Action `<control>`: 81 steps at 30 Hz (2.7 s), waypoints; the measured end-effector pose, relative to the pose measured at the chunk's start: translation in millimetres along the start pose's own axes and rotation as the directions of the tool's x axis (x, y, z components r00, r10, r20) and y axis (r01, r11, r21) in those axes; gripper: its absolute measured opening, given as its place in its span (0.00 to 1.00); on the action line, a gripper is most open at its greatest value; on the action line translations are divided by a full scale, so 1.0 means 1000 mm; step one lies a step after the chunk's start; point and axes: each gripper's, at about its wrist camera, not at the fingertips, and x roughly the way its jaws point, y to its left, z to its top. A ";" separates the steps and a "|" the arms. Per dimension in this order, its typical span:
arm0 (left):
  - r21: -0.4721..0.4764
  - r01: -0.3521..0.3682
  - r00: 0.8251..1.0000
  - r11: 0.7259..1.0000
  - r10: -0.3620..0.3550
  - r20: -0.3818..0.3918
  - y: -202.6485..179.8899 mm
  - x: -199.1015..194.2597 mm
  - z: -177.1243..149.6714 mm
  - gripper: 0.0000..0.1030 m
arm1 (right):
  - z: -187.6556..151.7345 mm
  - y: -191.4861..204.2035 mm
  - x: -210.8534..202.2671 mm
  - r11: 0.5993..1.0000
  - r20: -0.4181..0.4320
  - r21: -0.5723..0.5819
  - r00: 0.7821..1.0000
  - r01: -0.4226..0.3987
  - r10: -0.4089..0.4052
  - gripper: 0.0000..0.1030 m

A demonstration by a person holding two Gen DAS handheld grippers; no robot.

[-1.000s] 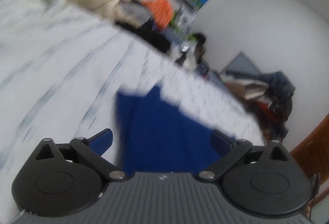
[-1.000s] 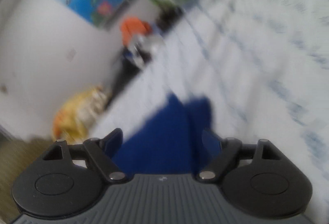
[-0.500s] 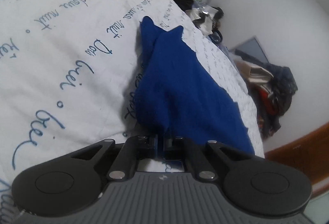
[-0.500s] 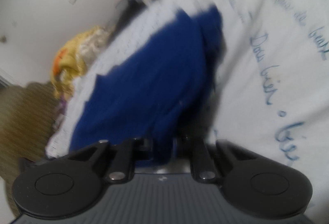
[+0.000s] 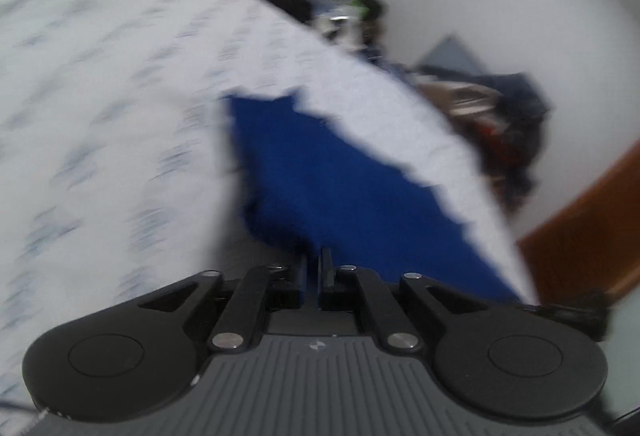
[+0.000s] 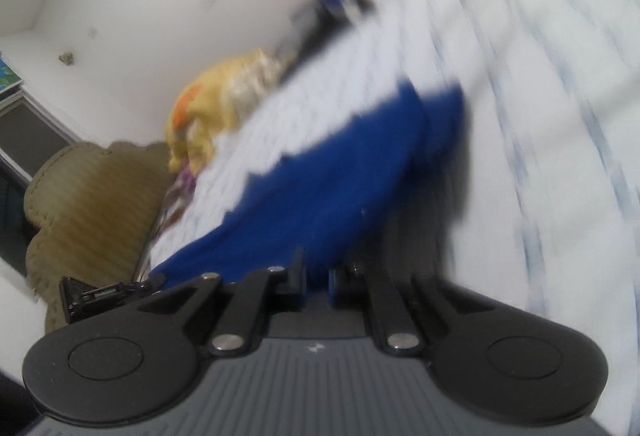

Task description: Fold small clothes

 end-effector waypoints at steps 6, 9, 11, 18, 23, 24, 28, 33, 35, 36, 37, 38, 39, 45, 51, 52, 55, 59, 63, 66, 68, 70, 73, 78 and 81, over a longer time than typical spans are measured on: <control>0.013 -0.057 0.971 0.998 0.053 0.235 -0.006 0.001 0.046 1.00 | 0.019 -0.015 0.002 0.981 0.047 0.061 0.981 0.186 -0.189 0.23; 0.101 -0.144 0.951 0.984 0.110 0.290 -0.038 0.053 0.082 0.94 | 0.068 -0.005 0.024 0.989 0.171 -0.021 0.976 0.143 -0.138 0.40; 0.141 -0.194 0.955 0.971 0.154 0.255 -0.053 0.106 0.102 0.77 | 0.098 -0.004 0.061 0.976 0.177 -0.058 0.964 0.210 -0.197 0.45; 0.381 -0.339 0.941 0.860 0.318 0.120 -0.078 0.230 0.111 0.10 | 0.148 -0.016 0.179 0.896 0.099 -0.203 0.919 0.395 -0.383 0.14; 0.312 -0.396 0.917 0.864 0.353 0.187 -0.055 0.224 0.120 0.11 | 0.154 0.004 0.175 0.879 0.213 -0.298 0.924 0.372 -0.318 0.06; 0.307 -0.396 0.916 0.866 0.350 0.194 -0.049 0.227 0.116 0.11 | 0.157 0.001 0.170 0.878 0.245 -0.284 0.914 0.386 -0.322 0.06; 0.371 -0.429 0.901 0.823 0.365 0.233 -0.063 0.216 0.107 0.22 | 0.151 -0.022 0.188 0.883 0.194 -0.255 0.915 0.395 -0.353 0.14; 0.449 -0.305 0.932 0.840 0.167 0.320 -0.113 0.181 0.092 0.75 | 0.142 0.011 0.148 0.856 0.319 -0.223 0.864 0.467 -0.389 0.24; 0.487 -0.280 0.949 0.827 0.161 0.272 -0.128 0.201 0.089 0.77 | 0.134 0.033 0.146 0.871 0.337 -0.281 0.891 0.403 -0.304 0.47; 0.493 -0.278 0.955 0.825 0.184 0.232 -0.129 0.215 0.089 0.75 | 0.131 0.045 0.157 0.864 0.307 -0.318 0.904 0.392 -0.297 0.51; 0.486 -0.282 0.958 0.827 0.218 0.186 -0.123 0.232 0.088 0.74 | 0.128 0.049 0.171 0.840 0.278 -0.357 0.905 0.409 -0.323 0.53; 0.477 -0.291 0.957 0.830 0.259 0.133 -0.112 0.246 0.088 0.76 | 0.124 0.050 0.188 0.804 0.250 -0.401 0.896 0.440 -0.366 0.53; 0.472 -0.284 0.959 0.835 0.260 0.117 -0.099 0.253 0.086 0.79 | 0.122 0.045 0.205 0.762 0.219 -0.435 0.877 0.480 -0.427 0.53; 0.380 -0.102 0.995 0.919 0.089 0.051 -0.070 0.247 0.098 1.00 | 0.116 0.015 0.204 0.780 0.254 -0.394 0.873 0.487 -0.417 0.65; 0.357 -0.093 0.995 0.929 0.078 0.059 -0.068 0.239 0.098 1.00 | 0.106 0.021 0.209 0.748 0.268 -0.415 0.855 0.518 -0.444 0.65; 0.360 -0.097 0.995 0.928 0.081 0.059 -0.070 0.240 0.098 1.00 | 0.105 0.022 0.209 0.749 0.268 -0.414 0.856 0.517 -0.442 0.65; 0.368 -0.109 0.994 0.924 0.092 0.062 -0.073 0.239 0.096 1.00 | 0.106 0.024 0.209 0.751 0.270 -0.412 0.856 0.517 -0.441 0.65; 0.370 -0.111 0.994 0.922 0.095 0.063 -0.073 0.240 0.095 1.00 | 0.107 0.023 0.209 0.751 0.271 -0.411 0.856 0.516 -0.440 0.65; 0.368 -0.110 0.994 0.923 0.093 0.063 -0.073 0.240 0.095 1.00 | 0.107 0.023 0.209 0.752 0.270 -0.411 0.856 0.516 -0.440 0.65; 0.360 -0.103 0.994 0.927 0.086 0.064 -0.072 0.240 0.096 1.00 | 0.107 0.023 0.209 0.752 0.271 -0.411 0.857 0.516 -0.439 0.65; 0.356 -0.100 0.994 0.929 0.083 0.064 -0.072 0.239 0.096 1.00 | 0.107 0.023 0.209 0.753 0.270 -0.411 0.857 0.514 -0.438 0.65; 0.353 -0.099 0.995 0.930 0.081 0.065 -0.071 0.240 0.096 1.00 | 0.107 0.023 0.209 0.754 0.270 -0.410 0.858 0.513 -0.437 0.65; 0.353 -0.099 0.995 0.930 0.081 0.065 -0.071 0.240 0.096 1.00 | 0.108 0.023 0.208 0.759 0.270 -0.405 0.860 0.510 -0.434 0.65; 0.354 -0.100 0.995 0.930 0.082 0.065 -0.071 0.240 0.096 1.00 | 0.108 0.023 0.208 0.759 0.270 -0.404 0.860 0.510 -0.434 0.65; 0.354 -0.099 0.995 0.930 0.081 0.065 -0.071 0.240 0.095 1.00 | 0.108 0.023 0.208 0.759 0.270 -0.404 0.860 0.510 -0.434 0.65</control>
